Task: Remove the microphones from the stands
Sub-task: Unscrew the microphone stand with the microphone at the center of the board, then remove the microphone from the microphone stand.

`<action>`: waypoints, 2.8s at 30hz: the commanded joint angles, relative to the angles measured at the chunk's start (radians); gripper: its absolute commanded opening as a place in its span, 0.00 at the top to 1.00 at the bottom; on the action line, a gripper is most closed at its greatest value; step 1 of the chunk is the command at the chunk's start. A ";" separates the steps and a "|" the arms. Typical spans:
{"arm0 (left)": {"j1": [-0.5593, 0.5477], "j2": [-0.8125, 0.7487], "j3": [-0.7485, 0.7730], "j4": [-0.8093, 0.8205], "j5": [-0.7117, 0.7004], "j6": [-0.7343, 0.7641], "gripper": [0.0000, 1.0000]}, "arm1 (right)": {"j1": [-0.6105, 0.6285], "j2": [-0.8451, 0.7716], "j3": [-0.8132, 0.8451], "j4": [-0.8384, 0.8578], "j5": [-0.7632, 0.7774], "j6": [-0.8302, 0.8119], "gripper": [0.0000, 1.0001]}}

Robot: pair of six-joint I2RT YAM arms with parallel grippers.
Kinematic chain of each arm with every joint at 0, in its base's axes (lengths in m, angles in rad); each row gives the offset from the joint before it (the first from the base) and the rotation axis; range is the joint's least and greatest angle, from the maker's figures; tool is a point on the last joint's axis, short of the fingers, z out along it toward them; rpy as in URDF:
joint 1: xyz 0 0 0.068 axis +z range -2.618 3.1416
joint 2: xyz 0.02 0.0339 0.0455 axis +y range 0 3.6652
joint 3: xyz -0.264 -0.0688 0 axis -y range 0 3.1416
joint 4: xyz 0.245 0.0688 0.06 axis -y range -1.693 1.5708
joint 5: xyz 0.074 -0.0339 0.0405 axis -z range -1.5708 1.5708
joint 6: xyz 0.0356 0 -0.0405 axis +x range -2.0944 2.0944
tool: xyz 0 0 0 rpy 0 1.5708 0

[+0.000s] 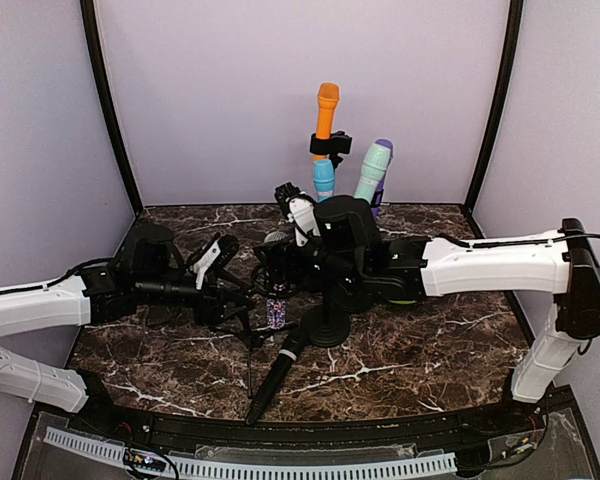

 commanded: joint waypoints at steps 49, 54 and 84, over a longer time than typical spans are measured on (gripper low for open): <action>-0.008 0.101 0.089 -0.158 0.031 0.292 1.00 | 0.016 -0.105 0.164 -0.045 -0.020 -0.084 0.79; -0.009 0.103 0.091 -0.159 0.027 0.290 1.00 | 0.016 -0.124 0.192 -0.059 -0.031 -0.093 0.79; -0.007 0.075 0.076 -0.105 -0.059 0.258 0.92 | 0.016 -0.341 0.173 -0.076 -0.024 -0.086 0.79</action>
